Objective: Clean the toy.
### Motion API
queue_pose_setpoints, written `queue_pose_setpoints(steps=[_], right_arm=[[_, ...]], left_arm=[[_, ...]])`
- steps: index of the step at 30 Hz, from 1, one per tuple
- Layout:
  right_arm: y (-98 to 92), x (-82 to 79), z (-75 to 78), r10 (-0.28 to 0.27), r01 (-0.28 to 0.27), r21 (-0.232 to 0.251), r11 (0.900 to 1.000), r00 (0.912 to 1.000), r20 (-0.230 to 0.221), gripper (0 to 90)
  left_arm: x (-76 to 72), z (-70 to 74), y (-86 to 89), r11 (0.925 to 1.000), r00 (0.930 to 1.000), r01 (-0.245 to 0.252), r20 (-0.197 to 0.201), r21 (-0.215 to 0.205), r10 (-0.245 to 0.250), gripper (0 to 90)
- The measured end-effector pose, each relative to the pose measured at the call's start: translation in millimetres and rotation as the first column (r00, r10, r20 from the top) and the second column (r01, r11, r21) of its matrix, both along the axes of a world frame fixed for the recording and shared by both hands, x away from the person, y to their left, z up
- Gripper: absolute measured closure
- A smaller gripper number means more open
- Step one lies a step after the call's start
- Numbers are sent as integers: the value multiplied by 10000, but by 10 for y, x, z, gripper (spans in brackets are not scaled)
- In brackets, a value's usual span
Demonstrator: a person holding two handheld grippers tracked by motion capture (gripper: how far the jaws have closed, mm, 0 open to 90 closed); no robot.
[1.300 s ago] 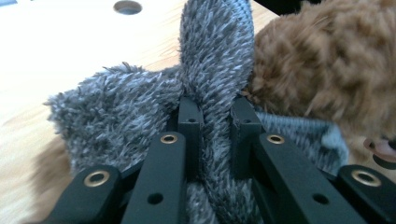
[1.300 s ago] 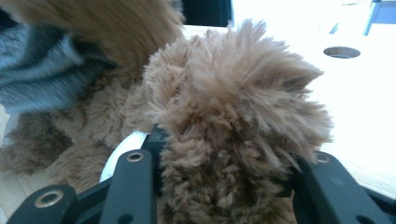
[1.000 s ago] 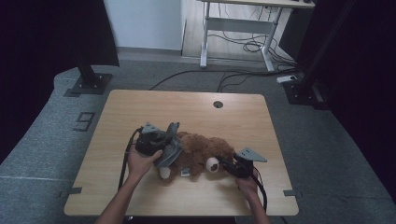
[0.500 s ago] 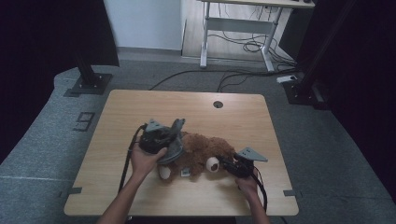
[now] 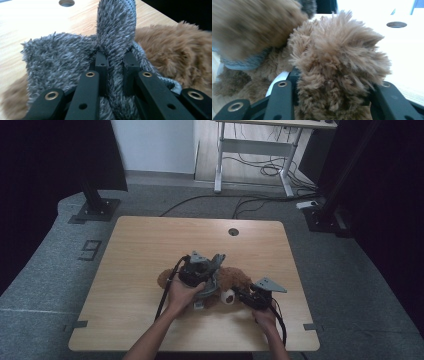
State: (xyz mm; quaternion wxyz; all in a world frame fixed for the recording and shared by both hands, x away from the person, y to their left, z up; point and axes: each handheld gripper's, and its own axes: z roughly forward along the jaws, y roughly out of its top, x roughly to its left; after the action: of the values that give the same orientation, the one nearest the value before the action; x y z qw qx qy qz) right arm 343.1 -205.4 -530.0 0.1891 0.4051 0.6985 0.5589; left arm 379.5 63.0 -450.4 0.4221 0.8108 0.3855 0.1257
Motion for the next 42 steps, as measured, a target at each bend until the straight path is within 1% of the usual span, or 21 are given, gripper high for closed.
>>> queue_pose_setpoints(steps=[4, 6, 9, 10, 14, 17, 19, 21, 23, 25, 27, 29, 31, 33, 36, 37, 38, 39, 40, 41, 42], right_arm=[[-2, -3, 0, 15, -15, -12, 10000, 10000, -1, 541], [-5, 1, -2, 16, -16, 22, 10000, 10000, -16, 541], [-8, 7, -5, 12, -12, 73, 10000, 10000, -36, 540], [-8, 7, -5, 11, -11, 81, 10000, 10000, -37, 540], [-8, 6, -7, -3, 4, 106, 9999, 10000, -34, 539], [-11, 11, -9, -19, 19, 137, 9999, 10000, -48, 539], [-15, 14, -9, -32, 34, 185, 9998, 9999, -100, 539], [-18, 17, -10, -40, 43, 214, 9998, 9999, -124, 539], [-20, 19, -11, -44, 47, 227, 9997, 9999, -131, 539], [-20, 17, -11, -50, 53, 228, 9997, 9999, -125, 539], [-18, 15, -12, -66, 69, 241, 9997, 9999, -126, 539], [-20, 14, -13, -60, 62, 236, 9997, 9999, -118, 539], [-18, 11, -14, -78, 81, 261, 9996, 9999, -107, 538], [-17, 3, -14, -74, 78, 282, 9996, 9999, -142, 539], [-23, 8, -17, -55, 58, 267, 9996, 9999, -108, 539], [-22, 6, -17, -63, 66, 283, 9996, 9999, -133, 539], [-21, 8, -19, -80, 83, 289, 9995, 9999, -107, 539], [-21, 8, -20, -84, 87, 298, 9995, 9999, -103, 539], [-20, 8, -20, -88, 91, 298, 9995, 9999, -93, 539], [-19, 8, -21, -100, 103, 303, 9995, 9999, -84, 539], [-18, 8, -22, -107, 109, 309, 9995, 9999, -88, 539]], left_arm=[[-84, 28, 239, 9994, 9991, -281, 318, 201, 275, 781], [-105, 27, 388, 9988, 9983, -464, 367, 181, 457, 781], [-120, -2, 617, 9965, 9961, -835, 290, 65, 832, 780], [-125, -21, 705, 9952, 9949, -982, 245, 38, 980, 780], [-135, -65, 959, 9891, 9891, -1473, 54, -21, 1473, 781], [-148, -19, 1074, 9870, 9873, -1590, 19, -219, 1591, 781], [-164, 73, 1086, 9867, 9869, -1594, 195, -327, 1600, 781], [-180, 197, 1038, 9881, 9877, -1470, 467, -453, 1491, 781], [-185, 328, 954, 9907, 9889, -1236, 754, -569, 1277, 780], [-165, 449, 843, 9923, 9900, -972, 946, -764, 1043, 780], [-123, 559, 712, 9941, 9899, -751, 1144, -780, 837, 780], [-66, 651, 565, 9956, 9906, -486, 1234, -796, 582, 780], [-6, 714, 408, 9965, 9918, -184, 1244, -810, 284, 779], [52, 743, 236, 9975, 9921, 97, 1258, -704, -7, 779], [122, 742, -21, 9975, 9914, 512, 1227, -486, -449, 779], [142, 728, -124, 9960, 9911, 728, 1158, -520, -664, 778], [153, 711, -206, 9940, 9914, 900, 1005, -626, -835, 778], [162, 696, -268, 9916, 9914, 1070, 833, -723, -1009, 778], [160, 665, -381, 9879, 9902, 1309, 593, -834, -1262, 778], [149, 644, -456, 9870, 9889, 1422, 531, -743, -1385, 777], [126, 610, -557, 9859, 9866, 1582, 495, -539, -1556, 777]])
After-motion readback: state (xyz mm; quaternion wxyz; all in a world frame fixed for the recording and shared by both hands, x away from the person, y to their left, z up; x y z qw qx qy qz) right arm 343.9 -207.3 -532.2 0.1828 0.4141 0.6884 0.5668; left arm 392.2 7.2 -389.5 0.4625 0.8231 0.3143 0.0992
